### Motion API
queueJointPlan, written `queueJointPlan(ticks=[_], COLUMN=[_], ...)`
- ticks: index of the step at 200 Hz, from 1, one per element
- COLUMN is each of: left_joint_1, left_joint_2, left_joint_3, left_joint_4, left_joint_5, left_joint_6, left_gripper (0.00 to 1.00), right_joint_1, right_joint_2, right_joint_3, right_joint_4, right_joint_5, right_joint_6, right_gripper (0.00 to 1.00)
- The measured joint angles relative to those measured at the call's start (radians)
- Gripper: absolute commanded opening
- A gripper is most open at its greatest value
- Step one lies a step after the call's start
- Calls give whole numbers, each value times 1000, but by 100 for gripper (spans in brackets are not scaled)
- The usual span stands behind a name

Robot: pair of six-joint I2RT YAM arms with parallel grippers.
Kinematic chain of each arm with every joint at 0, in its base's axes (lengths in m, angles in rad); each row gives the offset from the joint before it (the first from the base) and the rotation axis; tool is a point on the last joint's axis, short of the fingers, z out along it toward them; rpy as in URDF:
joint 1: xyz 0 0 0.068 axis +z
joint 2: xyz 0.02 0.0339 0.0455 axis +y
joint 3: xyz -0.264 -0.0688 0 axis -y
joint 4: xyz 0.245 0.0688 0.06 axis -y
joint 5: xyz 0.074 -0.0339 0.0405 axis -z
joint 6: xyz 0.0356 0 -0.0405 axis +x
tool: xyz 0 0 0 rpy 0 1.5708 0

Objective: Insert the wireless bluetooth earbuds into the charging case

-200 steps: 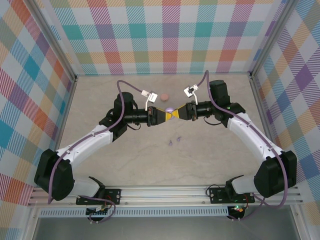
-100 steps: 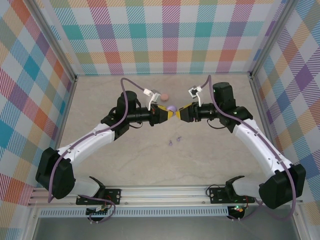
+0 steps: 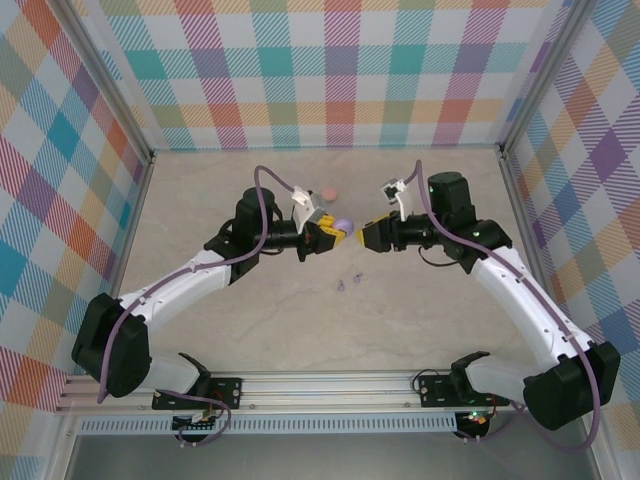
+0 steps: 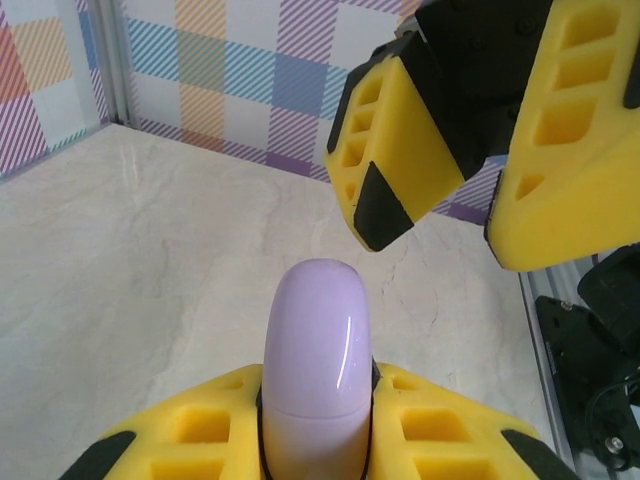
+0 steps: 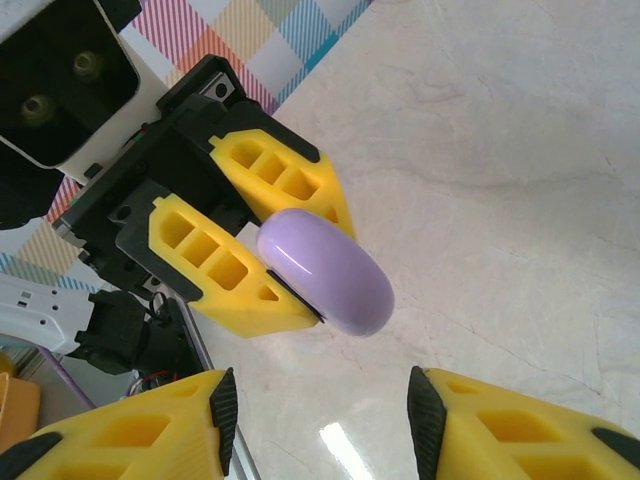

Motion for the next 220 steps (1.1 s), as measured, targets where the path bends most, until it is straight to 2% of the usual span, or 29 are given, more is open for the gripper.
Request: queueJointPlan(ticks=[117, 220], left_joint_1=[-5, -11], left_joint_2=[0, -2], left_joint_3=[-4, -4], left_joint_4=[32, -14], left_joint_5=[94, 82], left_joint_6=[75, 127], left_gripper=[19, 19], right_joint_1=[47, 54], right_joint_2=[18, 24], right_joint_3=[0, 0], right_joint_4=[-26, -34], right_joint_5=[87, 140], right_joint_6=[-22, -13], right_gripper=[54, 54])
